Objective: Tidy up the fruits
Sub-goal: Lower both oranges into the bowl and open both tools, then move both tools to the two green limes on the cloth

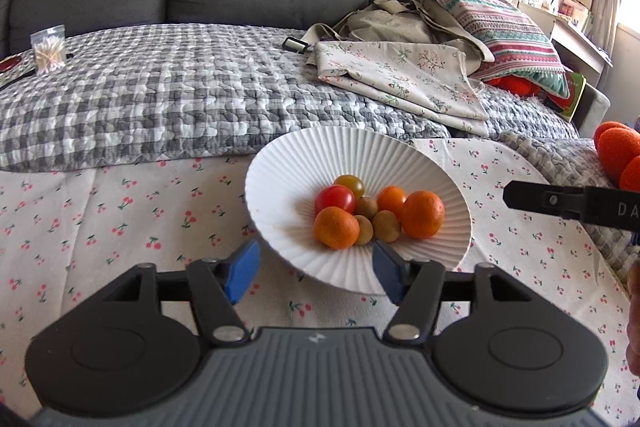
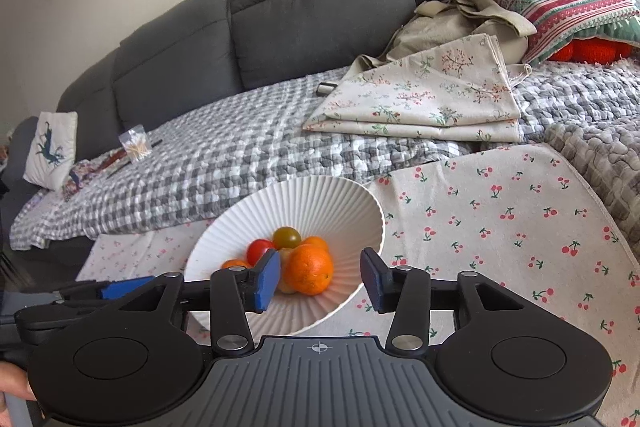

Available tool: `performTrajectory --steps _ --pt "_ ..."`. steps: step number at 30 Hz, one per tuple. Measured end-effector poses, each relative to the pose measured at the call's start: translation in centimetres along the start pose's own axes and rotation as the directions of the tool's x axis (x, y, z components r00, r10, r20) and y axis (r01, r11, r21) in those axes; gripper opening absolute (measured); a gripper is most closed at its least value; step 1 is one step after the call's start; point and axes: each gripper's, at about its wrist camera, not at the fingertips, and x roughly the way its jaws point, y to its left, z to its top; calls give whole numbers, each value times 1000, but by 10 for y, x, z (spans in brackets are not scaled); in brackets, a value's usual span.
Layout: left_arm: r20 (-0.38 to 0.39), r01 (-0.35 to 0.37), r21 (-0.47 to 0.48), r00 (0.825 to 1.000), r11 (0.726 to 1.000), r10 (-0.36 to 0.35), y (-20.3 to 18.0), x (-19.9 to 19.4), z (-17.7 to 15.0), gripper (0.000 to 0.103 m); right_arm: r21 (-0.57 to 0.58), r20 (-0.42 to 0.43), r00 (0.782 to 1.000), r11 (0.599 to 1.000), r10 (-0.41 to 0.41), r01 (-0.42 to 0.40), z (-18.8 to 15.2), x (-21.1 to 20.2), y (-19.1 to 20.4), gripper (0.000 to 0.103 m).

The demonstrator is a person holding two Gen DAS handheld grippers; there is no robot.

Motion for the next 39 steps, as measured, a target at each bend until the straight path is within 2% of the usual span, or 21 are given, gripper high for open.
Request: performTrajectory --steps 5,13,23,35,39 --pt "-21 -22 -9 1000 1000 22 3 -11 -5 72 9 -2 1000 1000 9 -9 -2 -10 1 51" --pt "-65 -34 -33 997 999 32 3 -24 -19 75 35 3 1000 999 24 -24 -7 -26 -2 57" --pt "-122 -19 -52 992 998 12 -6 -18 -36 75 -2 -36 998 999 48 -48 -24 -45 10 66" --pt "-148 -38 -4 988 999 36 -21 -3 -49 71 -28 -101 994 999 43 -46 -47 -50 20 66" --pt "-165 -33 5 986 999 34 -23 4 -52 59 -44 -112 993 998 34 -39 -49 -47 22 66"
